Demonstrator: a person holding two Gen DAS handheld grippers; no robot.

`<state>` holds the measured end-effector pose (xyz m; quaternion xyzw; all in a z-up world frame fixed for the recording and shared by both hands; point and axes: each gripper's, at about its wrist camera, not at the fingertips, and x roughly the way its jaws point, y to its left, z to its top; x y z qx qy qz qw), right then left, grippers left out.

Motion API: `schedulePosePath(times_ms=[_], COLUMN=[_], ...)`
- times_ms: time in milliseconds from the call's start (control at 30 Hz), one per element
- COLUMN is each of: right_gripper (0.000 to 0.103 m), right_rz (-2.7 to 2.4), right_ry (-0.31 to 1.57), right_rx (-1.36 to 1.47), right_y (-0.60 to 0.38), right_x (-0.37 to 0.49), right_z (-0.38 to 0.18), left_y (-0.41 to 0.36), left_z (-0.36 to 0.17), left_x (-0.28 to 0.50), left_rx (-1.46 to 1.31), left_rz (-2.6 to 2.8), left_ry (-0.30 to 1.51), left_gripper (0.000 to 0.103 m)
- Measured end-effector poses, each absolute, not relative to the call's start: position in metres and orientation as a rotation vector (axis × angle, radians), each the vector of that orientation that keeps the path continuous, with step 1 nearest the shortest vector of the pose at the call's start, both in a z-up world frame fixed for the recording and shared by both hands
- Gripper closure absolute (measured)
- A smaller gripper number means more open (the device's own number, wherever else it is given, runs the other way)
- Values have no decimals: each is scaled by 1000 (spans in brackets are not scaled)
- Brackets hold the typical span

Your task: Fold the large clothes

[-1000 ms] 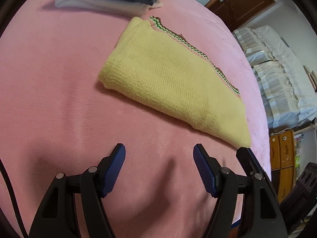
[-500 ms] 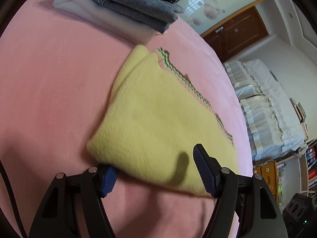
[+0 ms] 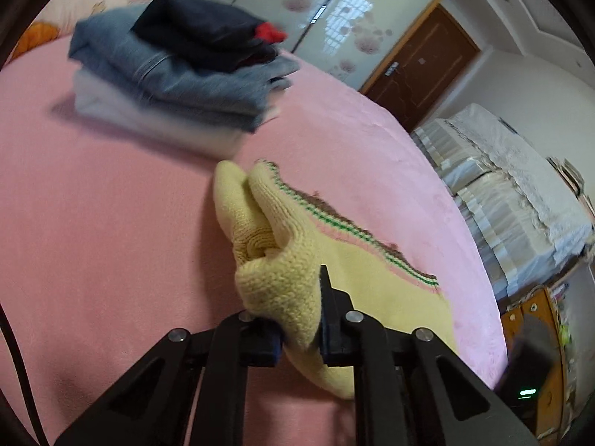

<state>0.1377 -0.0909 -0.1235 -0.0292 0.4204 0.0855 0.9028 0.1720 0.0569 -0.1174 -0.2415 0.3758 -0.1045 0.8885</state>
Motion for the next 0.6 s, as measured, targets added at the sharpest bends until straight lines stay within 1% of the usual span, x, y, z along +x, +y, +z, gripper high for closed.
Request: schedulePosePath(times_ms=[67, 167, 367, 433, 533, 600], right_gripper=[95, 95, 95, 95, 95, 95], right_rz=[179, 196, 315, 321, 254, 202], right_ry=[897, 915, 961, 939, 905, 896], right_rx=[-79, -38, 285, 323, 293, 278], right_y=[-88, -95, -146, -166, -198, -220], right_x=[141, 143, 142, 129, 102, 84], right_z=[-131, -130, -126, -117, -102, -98], left_y=[42, 16, -38, -56, -87, -108], left_z=[-105, -86, -61, -55, -61, -74], left_x=[171, 170, 163, 161, 162, 165], left_rx=[-453, -383, -247, -204, -129, -97], left_rz=[-251, -327, -478, -525, -576, -606], left_ry=[756, 722, 708, 711, 762, 832], left_gripper=[95, 96, 96, 96, 96, 95])
